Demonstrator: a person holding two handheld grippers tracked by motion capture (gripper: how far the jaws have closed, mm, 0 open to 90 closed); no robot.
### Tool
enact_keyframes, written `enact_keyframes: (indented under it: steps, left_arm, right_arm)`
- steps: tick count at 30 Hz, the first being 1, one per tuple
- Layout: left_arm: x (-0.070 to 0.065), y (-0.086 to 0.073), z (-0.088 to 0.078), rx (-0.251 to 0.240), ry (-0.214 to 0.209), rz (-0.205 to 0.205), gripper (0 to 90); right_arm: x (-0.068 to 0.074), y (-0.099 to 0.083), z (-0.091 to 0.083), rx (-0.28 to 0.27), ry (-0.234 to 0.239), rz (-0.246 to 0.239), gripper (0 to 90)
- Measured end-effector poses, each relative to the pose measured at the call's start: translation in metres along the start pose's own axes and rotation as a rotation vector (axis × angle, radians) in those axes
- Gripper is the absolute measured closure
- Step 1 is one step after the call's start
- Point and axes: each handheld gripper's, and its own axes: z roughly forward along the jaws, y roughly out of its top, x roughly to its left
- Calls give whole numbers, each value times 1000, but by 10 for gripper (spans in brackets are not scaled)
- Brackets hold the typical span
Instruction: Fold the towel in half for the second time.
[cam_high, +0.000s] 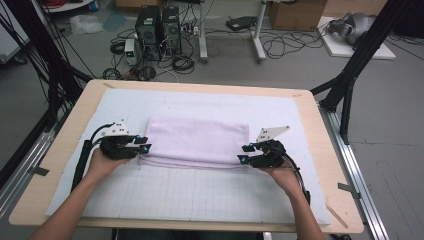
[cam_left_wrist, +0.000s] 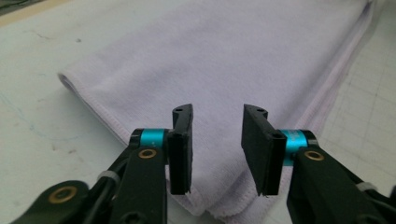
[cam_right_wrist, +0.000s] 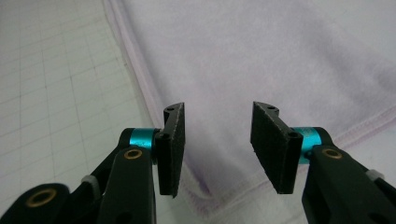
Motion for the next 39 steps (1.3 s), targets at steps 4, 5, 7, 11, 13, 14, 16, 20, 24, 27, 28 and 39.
enact_keyframes:
  steps: [4, 5, 7, 11, 13, 14, 16, 20, 24, 27, 28, 39]
  left_arm:
    - [-2, -10, 6, 42, -20, -11, 674]
    - [-2, -13, 7, 55, -22, -15, 667]
    - [-1, -17, 7, 49, -28, -28, 652]
    - [-2, -18, 8, 54, -20, -21, 649]
    - [-3, -18, 9, 65, -6, -9, 657]
    - [-5, -17, 10, 67, 1, -4, 657]
    - [-7, -16, 11, 76, 17, 3, 659]
    - [-6, -15, 10, 79, 28, 1, 715]
    - [-5, -14, 7, 69, 36, -1, 854]
    - [-8, -11, 3, 36, 45, 7, 867]
    - [-9, -10, 1, 30, 45, 6, 867]
    - [-19, 1, -13, -4, 33, 35, 866]
  right_arm:
    - [1, -14, 4, 1, 11, 17, 575]
    - [1, -17, 5, 11, 12, 16, 583]
    - [1, -19, 8, 37, 23, 19, 596]
    - [2, -19, 11, 45, 22, 10, 635]
    - [1, -19, 12, 42, 25, 13, 642]
    - [1, -19, 13, 43, 23, 14, 643]
    - [1, -18, 14, 44, 21, 16, 652]
    - [-2, -18, 17, 49, 30, 6, 751]
    - [-5, -17, 15, 44, 51, 3, 865]
    - [-5, -16, 10, 31, 51, 1, 870]
    - [-5, -15, 8, 19, 52, 3, 870]
    - [-1, -5, -18, -31, 31, -14, 869]
